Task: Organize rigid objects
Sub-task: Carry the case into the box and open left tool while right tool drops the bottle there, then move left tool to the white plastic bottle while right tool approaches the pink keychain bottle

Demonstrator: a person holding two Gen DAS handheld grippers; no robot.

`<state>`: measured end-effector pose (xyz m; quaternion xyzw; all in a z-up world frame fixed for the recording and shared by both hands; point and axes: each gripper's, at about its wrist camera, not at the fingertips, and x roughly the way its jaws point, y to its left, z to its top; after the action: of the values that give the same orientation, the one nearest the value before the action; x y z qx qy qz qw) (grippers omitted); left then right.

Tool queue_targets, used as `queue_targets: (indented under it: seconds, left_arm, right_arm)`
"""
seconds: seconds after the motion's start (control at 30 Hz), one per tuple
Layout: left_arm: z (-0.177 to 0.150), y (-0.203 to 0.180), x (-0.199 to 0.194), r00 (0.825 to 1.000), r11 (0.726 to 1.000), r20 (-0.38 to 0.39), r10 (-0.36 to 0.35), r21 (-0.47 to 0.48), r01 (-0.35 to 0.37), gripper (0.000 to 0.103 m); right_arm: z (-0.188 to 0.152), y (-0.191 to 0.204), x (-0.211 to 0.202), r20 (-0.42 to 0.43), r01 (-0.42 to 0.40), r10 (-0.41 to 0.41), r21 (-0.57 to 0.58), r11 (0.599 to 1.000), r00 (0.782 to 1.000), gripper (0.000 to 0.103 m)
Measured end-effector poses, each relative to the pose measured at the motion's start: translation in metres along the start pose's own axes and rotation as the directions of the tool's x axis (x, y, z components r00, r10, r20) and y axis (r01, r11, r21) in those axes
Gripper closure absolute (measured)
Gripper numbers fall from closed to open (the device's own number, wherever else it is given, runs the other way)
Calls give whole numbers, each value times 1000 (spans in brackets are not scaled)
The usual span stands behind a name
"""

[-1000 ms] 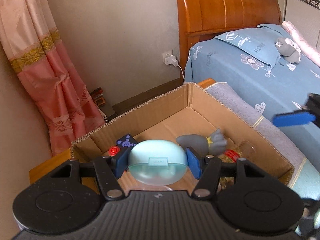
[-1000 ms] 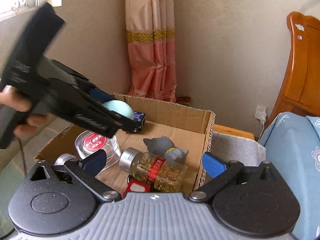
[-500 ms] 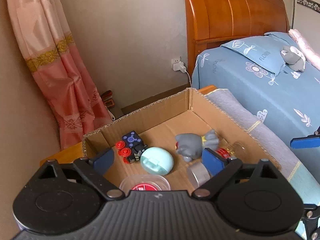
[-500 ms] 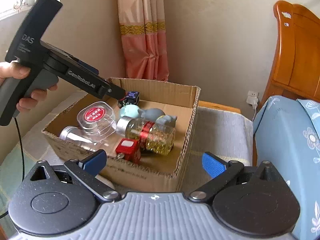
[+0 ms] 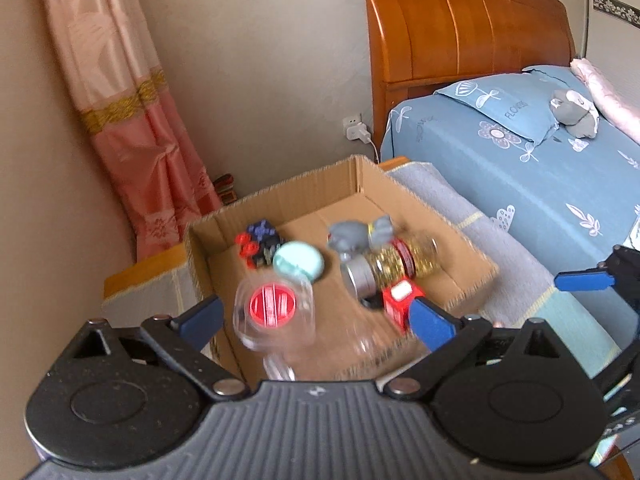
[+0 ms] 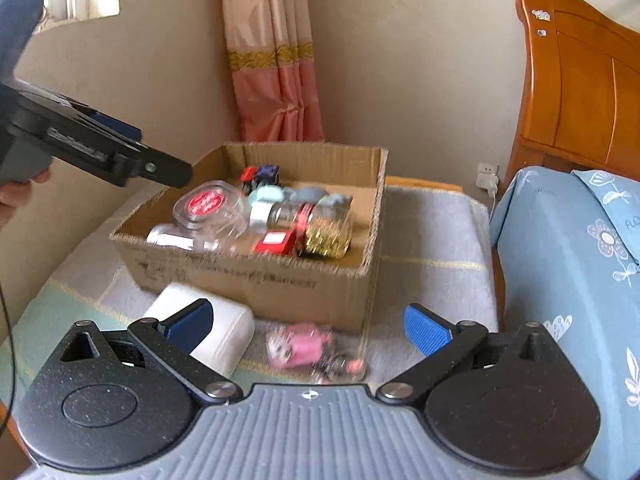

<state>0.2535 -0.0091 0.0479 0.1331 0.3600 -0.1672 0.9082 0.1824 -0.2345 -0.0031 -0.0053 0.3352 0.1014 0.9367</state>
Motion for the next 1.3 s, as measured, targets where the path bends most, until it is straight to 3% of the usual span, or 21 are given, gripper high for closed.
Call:
queue_targets:
  seconds: [0.3,0.5,0.8,1.0,1.3]
  left_arm:
    - [-67,-11,-13,999,994,-15,-30,-103,28,2]
    - [-88,-24,-5,999,990,-15,-39,-139,36,2]
    - [-88,-58,30,997,991,-39,-70,-117,65,2]
    - [-85,-68,53,998,995,-49,-29,-100,24,2]
    - [-87,-62,76,996,987,-90,7,-158,-21,1]
  right_arm:
    - [-52,19,30,-111,31,-33,-21,999,993,0]
    - [-73,22,38,-146,77,-80,-27,997,986,0]
    - [-79,12,30,-138,80,-75,29,996,988,0]
    - [-78,6,27,-122,82,-76,39,996,990,0]
    - [-78,5,27,-110,50,-48,21,999,993,0]
